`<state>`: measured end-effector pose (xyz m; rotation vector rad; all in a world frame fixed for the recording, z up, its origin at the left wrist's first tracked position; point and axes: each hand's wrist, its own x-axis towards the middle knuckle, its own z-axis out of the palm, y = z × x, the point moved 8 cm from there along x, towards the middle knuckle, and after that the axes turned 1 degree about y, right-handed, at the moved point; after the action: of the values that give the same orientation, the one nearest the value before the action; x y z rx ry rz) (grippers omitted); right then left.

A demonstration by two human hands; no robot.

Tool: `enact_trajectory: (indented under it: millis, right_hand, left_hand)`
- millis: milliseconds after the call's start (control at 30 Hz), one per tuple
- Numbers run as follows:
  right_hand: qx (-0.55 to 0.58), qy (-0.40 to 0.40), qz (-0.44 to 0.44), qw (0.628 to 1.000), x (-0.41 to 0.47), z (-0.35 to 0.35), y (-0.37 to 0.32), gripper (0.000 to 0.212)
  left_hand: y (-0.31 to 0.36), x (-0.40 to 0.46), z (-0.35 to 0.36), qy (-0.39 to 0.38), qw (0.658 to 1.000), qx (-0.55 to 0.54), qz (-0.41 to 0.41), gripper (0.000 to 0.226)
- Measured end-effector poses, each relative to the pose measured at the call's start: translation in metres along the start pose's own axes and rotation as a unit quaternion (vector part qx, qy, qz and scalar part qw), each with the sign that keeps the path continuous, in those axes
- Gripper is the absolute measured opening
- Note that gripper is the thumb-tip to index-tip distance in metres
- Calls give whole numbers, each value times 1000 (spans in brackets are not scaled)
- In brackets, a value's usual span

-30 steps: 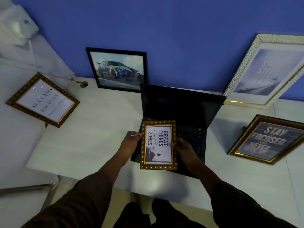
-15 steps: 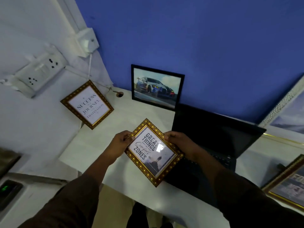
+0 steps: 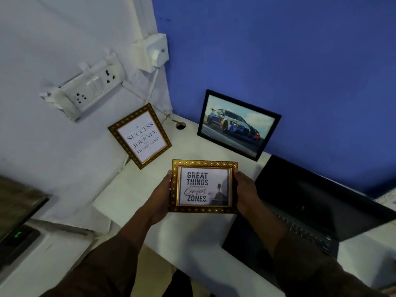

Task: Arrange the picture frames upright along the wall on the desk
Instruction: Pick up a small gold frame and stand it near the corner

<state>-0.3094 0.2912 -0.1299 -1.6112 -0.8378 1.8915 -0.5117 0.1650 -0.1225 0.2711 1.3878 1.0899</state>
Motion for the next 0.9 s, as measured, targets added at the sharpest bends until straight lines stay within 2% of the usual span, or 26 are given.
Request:
enact_trajectory:
  millis: [67,167,367,567,733,900]
  right_hand:
    - [-18,8,-10,1000,3,11,-2,45]
    - [-37,12,-24,999,13,29,-9,47]
    - [-75,11,-68,995,21,59,-40,43]
    - [-41,-29,-30,998,37,86,-42,43]
    - [2,-29,22,999,57,100,-32,63]
    - [35,-22,41,998,74,114,-30,65]
  left_hand:
    - [2,5,3,-72,995,-38,-51,81]
    - [10,17,-10,-109,985,-95,-99,95]
    - [44,42,-22,-167,965,-179,-95,99]
    - [64,74,-48,-112,976,-170,-73,89]
    - [63,101,-72,-57,988,-135,-54,76]
    - [63,122,-82,-39,987,-145,-62,73]
